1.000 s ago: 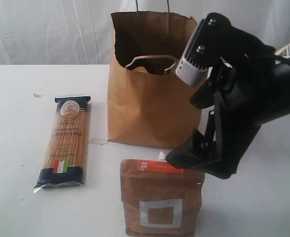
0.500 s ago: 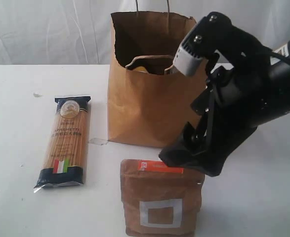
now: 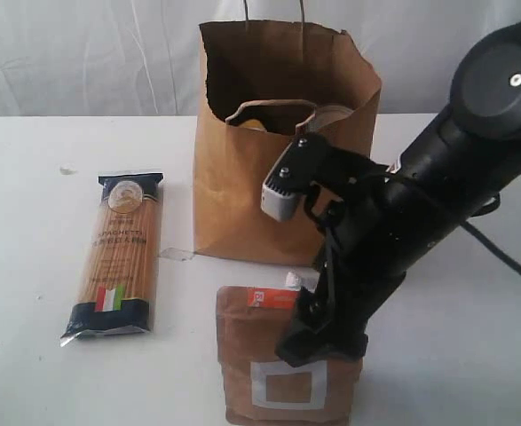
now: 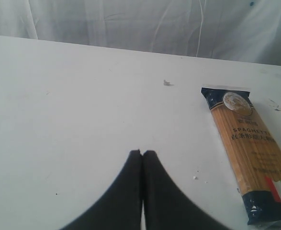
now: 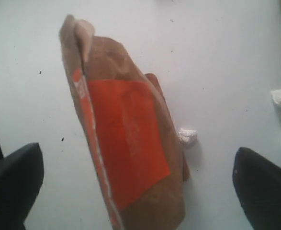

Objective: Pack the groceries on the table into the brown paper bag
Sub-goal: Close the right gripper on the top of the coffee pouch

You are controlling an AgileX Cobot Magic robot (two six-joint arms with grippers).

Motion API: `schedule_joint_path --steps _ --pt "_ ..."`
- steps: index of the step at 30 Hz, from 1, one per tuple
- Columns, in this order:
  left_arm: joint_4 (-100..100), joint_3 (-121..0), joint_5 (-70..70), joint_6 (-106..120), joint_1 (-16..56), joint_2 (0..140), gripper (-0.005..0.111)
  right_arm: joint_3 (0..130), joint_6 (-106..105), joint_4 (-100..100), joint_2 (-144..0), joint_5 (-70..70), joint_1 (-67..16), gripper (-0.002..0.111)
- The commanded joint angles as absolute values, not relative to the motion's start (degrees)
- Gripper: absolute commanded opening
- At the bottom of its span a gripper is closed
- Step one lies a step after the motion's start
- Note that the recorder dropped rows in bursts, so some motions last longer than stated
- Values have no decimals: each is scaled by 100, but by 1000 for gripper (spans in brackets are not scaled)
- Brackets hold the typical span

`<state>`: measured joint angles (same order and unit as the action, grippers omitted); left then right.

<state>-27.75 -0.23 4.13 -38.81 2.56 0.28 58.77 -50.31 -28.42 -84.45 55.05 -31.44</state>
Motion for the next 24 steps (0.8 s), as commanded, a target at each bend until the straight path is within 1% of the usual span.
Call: schedule_joint_path --steps 1,24 --pt "-2790 0 434 -3878 247 0 0 5869 -5104 -2905 -8706 5543 -3154 105" --pt "-2790 0 434 -3878 247 0 0 5869 -5127 -2661 -9723 5389 -3154 105"
